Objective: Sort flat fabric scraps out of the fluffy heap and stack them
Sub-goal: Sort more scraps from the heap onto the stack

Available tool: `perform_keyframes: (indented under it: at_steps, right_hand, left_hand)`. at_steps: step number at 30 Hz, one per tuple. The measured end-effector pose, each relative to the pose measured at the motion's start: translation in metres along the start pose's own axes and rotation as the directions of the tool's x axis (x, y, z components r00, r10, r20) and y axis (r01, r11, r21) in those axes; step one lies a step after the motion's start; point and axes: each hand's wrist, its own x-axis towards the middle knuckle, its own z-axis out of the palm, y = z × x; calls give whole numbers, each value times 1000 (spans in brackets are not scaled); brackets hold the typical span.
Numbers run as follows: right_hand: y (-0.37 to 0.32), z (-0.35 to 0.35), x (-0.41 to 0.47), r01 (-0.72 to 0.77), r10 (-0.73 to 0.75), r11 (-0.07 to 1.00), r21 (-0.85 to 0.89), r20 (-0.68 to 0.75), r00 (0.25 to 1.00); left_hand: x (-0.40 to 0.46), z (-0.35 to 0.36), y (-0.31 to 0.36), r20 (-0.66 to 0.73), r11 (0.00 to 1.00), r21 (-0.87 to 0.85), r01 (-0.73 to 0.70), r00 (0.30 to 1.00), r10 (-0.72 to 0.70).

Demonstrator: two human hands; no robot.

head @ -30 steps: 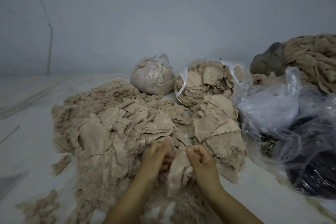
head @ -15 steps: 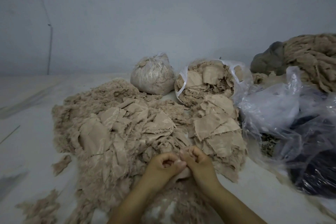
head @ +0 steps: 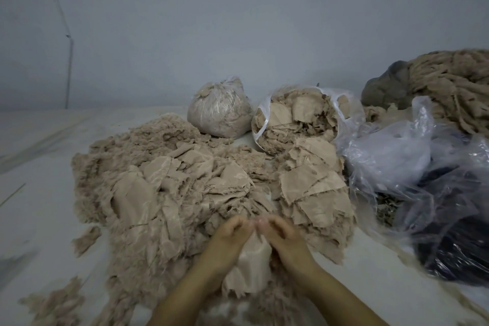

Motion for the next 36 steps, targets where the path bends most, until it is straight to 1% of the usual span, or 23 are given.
perform_keyframes:
  at_steps: [2, 4, 7, 8, 9, 10, 12, 14, 15, 16, 18, 19, 20, 22, 24, 25, 26, 27, 29, 31, 32, 34, 36]
  right_hand:
    - [0, 3, 1, 28, -23, 998, 62, -77, 997]
    - [2, 6, 5, 37, -31, 999, 32, -168, 985]
    - [0, 2, 10, 38, -14, 997, 62, -342, 939]
    - [-2, -5, 11, 37, -17, 998, 42, -392, 920]
    - [-3, -11, 11, 30, -31, 1000, -8, -397, 917]
    - [-3, -15, 9, 28, -47, 998, -59, -345, 937]
    - [-4, -12, 2, 10, -30, 990, -138, -142, 989]
    - [-3, -1, -5, -2, 6, 992, -125, 30, 1000]
    - [-2, 3, -7, 6, 2, 995, -103, 77, 997]
    - [-1, 4, -8, 14, -6, 995, -99, 78, 997]
    - [-2, -1, -6, 21, -23, 991, -134, -12, 1000]
    - [-3, -6, -6, 17, -27, 989, -150, -64, 998]
    - [-3, -9, -6, 9, -22, 989, -150, -85, 996]
    - [-4, -7, -8, -25, 23, 991, -134, -20, 1000]
    - [-2, 1, -10, -64, 75, 994, -85, 135, 988]
    - [-1, 4, -10, -75, 84, 996, -52, 199, 976]
    - [1, 6, -10, -80, 86, 996, -37, 227, 970]
    - [3, 5, -9, -79, 85, 996, -35, 214, 973]
    - [5, -5, -8, -72, 79, 996, -59, 124, 989]
    - [6, -17, -11, -70, 78, 994, -84, 97, 992]
    - [6, -21, -13, -84, 97, 992, -98, 135, 986]
    - [1, -23, -17, -123, 170, 976, -182, 269, 948]
    - [-3, -19, -17, -130, 193, 969, -209, 316, 929]
  left_hand:
    - [-2, 2, 1, 42, 999, 42, -5, 999, 3]
    - [-4, 3, 1, 55, 1000, 28, 2, 998, -3]
    - [-5, 1, 3, -39, 1000, -22, 7, 999, -8]
    - [-4, -2, 4, -85, 999, -40, 8, 996, -11]
    - [-4, -6, 4, -130, 999, -48, -1, 992, -5]
    - [-3, -9, 4, -162, 999, -42, -14, 987, 7]
    - [-2, -14, 5, -167, 999, -32, -25, 986, 19]
    - [-1, -8, 7, -109, 998, -57, -33, 994, 27]
    - [-1, -6, 8, -104, 997, -59, -48, 994, 42]
    - [0, -5, 8, -137, 997, -45, -68, 989, 61]
    - [2, -13, 10, -259, 997, -32, -76, 964, 65]
    - [3, -18, 10, -286, 996, -48, -72, 957, 55]
    - [4, -23, 11, -272, 996, -56, -70, 961, 52]
    - [2, -23, 15, -171, 997, -57, -59, 984, 49]
    - [2, -15, 15, -77, 995, -71, -63, 995, 58]
    - [3, -11, 14, -76, 996, -51, -75, 995, 71]
    - [4, -11, 14, -115, 997, -13, -80, 990, 78]
    - [6, -14, 14, -181, 997, 17, -74, 980, 76]
    - [9, -25, 15, -316, 998, 11, -64, 947, 64]
    - [12, -39, 18, -406, 995, -9, -97, 910, 85]
    - [14, -43, 20, -418, 993, 21, -115, 901, 114]
    - [17, -42, 22, -389, 984, 102, -146, 905, 174]
    - [18, -33, 23, -324, 978, 138, -155, 926, 193]
